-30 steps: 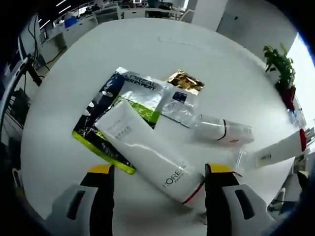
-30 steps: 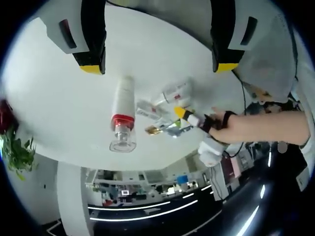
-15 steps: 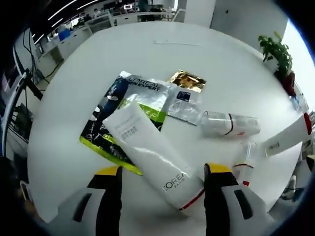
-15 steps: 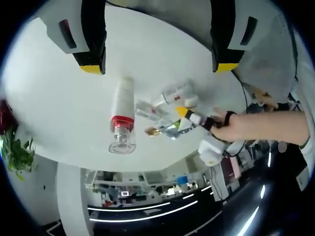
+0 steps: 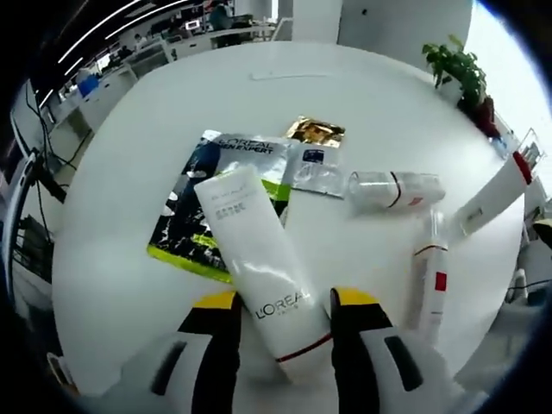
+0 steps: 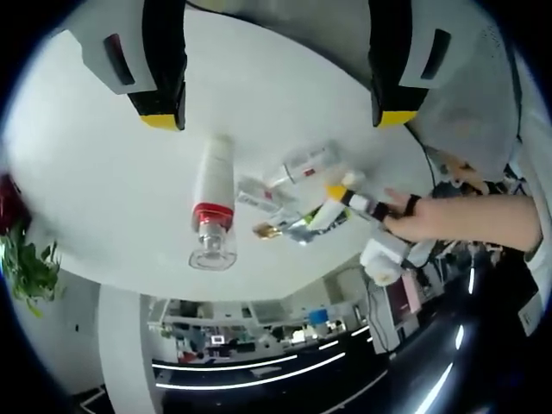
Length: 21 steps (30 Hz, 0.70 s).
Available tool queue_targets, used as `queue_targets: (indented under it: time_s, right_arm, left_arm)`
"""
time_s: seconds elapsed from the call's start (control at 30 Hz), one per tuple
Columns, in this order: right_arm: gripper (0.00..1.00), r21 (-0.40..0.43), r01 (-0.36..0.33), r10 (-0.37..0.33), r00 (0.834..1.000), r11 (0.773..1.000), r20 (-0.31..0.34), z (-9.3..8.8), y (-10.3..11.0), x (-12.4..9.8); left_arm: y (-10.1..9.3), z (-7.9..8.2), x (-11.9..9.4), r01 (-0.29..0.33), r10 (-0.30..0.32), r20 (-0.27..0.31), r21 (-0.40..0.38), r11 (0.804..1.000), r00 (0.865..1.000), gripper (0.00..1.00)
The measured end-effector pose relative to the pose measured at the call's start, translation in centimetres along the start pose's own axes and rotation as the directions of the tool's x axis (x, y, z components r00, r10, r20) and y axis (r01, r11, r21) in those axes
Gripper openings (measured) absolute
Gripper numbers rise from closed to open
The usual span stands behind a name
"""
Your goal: Arrange the skincare products in the storage area until every visible bottle or jar stands upright without overlapping.
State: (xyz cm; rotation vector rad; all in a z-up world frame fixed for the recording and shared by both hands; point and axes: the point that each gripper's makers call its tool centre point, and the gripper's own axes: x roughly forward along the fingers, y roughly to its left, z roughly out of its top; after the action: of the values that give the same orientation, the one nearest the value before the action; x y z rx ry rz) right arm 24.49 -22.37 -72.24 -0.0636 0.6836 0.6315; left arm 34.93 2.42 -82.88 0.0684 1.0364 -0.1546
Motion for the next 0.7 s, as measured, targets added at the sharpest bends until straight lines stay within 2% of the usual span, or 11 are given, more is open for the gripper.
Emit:
queue_targets:
  time_s: [0.23,0.33,0.53,0.7]
  right_arm:
    - [0.87,0.001,-0.001,0.001,1.000,1.000,0.003,0.1,0.0,0.0]
    - [0.87,-0.001,-0.003,0.003,1.000,1.000,0.002,0.1,0.1,0.0]
    - [0.86,-0.002,-0.022,0.022,1.000,1.000,0.001,0.1,0.5,0.0]
    - [0.85,-0.013,-0.050,0.050,0.999,0.999,-0.013,-0.1,1.0,0.2]
  left_arm:
    - [0.4,-0.9,-0.4,0.046,-0.045,-0.026,0.022,0.999,0.999,0.34]
    - [0.2,-1.7,-0.8,0.068,-0.068,-0.033,-0.014,0.998,0.997,0.33]
    - [0.6,-2.2,-1.0,0.091,-0.093,-0.052,-0.034,0.995,0.994,0.31]
    - [0.1,-2.4,-1.6,0.124,-0.127,-0.037,-0.082,0.989,0.991,0.31]
